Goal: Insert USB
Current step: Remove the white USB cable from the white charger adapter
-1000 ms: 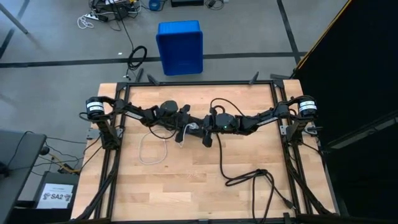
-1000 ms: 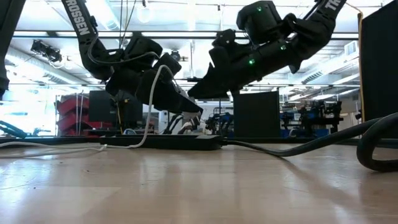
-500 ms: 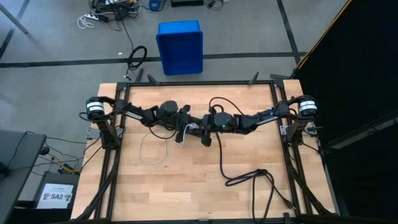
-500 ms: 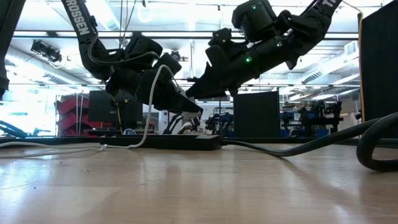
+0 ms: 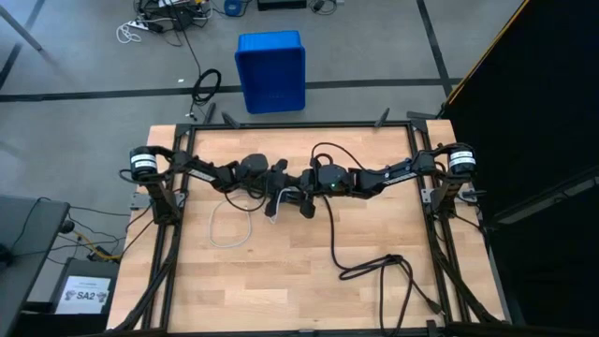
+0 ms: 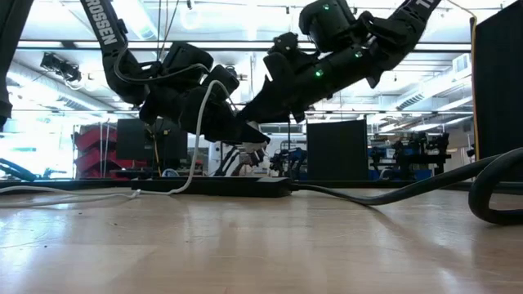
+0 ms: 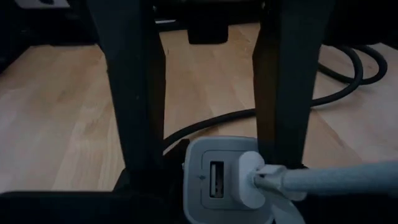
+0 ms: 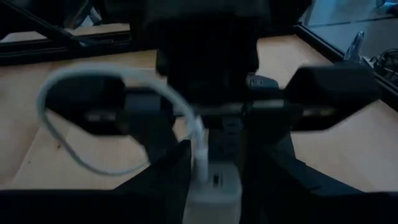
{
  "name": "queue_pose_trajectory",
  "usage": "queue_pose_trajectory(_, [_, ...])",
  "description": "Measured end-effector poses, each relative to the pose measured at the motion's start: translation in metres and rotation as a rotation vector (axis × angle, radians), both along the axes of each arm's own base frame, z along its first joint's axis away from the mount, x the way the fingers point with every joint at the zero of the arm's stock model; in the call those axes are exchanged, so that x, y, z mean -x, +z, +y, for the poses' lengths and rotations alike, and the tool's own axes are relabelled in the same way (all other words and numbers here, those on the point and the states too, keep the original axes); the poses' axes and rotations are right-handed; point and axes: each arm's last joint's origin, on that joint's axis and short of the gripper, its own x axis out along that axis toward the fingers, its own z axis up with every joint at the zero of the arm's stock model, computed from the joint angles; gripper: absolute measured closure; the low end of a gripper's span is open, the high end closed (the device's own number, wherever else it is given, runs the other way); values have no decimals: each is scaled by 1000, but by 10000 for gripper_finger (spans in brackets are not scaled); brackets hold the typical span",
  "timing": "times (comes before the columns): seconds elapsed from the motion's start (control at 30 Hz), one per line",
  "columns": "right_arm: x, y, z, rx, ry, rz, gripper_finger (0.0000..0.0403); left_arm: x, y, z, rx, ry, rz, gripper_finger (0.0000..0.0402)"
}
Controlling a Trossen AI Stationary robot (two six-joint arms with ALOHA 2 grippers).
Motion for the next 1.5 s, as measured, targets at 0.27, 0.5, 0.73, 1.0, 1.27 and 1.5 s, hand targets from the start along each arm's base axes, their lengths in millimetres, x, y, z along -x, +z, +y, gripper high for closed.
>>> queue_pose_trajectory(0.27, [-1, 1, 0, 3, 12, 43, 263, -1, 0, -2, 0, 4, 5, 264])
queue_pose_trajectory(0.5, [-1, 0, 1, -5, 55, 56, 297, -1, 0, -2, -2, 3, -3, 264])
queue_pose_trajectory(0.73, [-1, 0, 2, 31, 96, 64, 391, -1, 1, -2, -5, 8, -8, 264])
queue_pose_trajectory(1.0, [-2, 0, 2, 55, 101, 56, 400, -1, -1, -1, -3, 28, 26, 264])
queue_pose_trajectory(1.27, [-2, 1, 5, 73, 104, 38, 402, -1, -2, -1, 3, 28, 33, 264])
queue_pose_trajectory(1.5, [-3, 3, 6, 83, 108, 13, 403, 0, -2, -2, 2, 25, 43, 266])
